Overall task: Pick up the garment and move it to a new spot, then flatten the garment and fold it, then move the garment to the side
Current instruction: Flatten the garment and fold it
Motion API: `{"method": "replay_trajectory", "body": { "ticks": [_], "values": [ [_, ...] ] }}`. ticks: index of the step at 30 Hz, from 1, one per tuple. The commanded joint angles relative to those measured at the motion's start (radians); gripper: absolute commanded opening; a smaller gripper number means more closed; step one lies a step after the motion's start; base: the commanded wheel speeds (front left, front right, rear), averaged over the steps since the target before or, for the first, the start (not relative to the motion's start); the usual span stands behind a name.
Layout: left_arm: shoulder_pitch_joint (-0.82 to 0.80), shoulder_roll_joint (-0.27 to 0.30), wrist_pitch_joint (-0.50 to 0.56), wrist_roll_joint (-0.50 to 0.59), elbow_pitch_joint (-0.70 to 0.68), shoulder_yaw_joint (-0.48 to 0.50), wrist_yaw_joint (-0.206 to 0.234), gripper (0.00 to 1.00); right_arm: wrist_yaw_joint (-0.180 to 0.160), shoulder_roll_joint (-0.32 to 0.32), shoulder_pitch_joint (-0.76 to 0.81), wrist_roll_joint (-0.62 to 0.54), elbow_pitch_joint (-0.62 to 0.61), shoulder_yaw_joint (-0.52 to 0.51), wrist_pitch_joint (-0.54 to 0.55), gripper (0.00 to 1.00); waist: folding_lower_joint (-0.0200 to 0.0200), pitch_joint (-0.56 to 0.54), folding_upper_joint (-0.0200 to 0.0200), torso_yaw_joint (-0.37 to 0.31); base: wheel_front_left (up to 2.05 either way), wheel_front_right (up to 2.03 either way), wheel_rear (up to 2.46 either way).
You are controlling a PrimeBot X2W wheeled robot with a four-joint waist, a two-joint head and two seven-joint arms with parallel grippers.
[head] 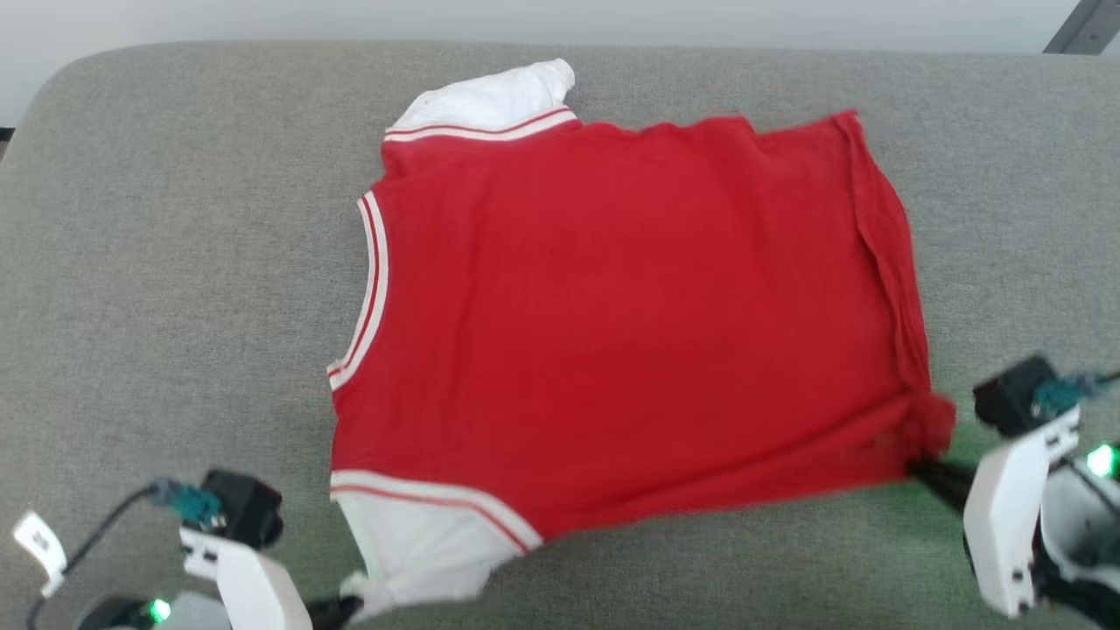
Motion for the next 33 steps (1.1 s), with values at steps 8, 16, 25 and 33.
{"method": "replay_trajectory", "body": {
  "ticks": [8, 16, 25, 33],
  "values": [
    [0.045, 0.013, -0.028, -0.021, -0.005, 0.004, 0.0, 0.0, -0.002, 0.036, 0.138, 0.027, -0.088, -0.072, 0.045, 0.0, 0.0, 0.017, -0.0001, -0.008, 0.0, 0.0, 0.0],
    [-0.066, 0.123, -0.025, 0.043, -0.038, 0.084, 0.012, 0.0, -0.002, 0.081, 0.112, -0.011, -0.168, -0.169, 0.051, 0.0, 0.0, 0.034, -0.0001, -0.027, 0.0, 0.0, 0.0],
    [-0.291, 0.109, 0.055, 0.189, 0.098, 0.166, -0.094, 0.0, -0.003, 0.165, -0.027, -0.094, -0.168, -0.213, 0.095, 0.0, 0.0, 0.078, -0.0001, -0.043, 0.0, 0.0, 0.0],
    [-0.468, -0.044, 0.118, 0.293, 0.35, 0.17, -0.24, 0.0, -0.003, 0.206, -0.207, -0.139, -0.049, -0.171, 0.068, 0.0, 0.0, 0.134, -0.0001, -0.061, 0.0, 0.0, 0.0]
  ]
}}
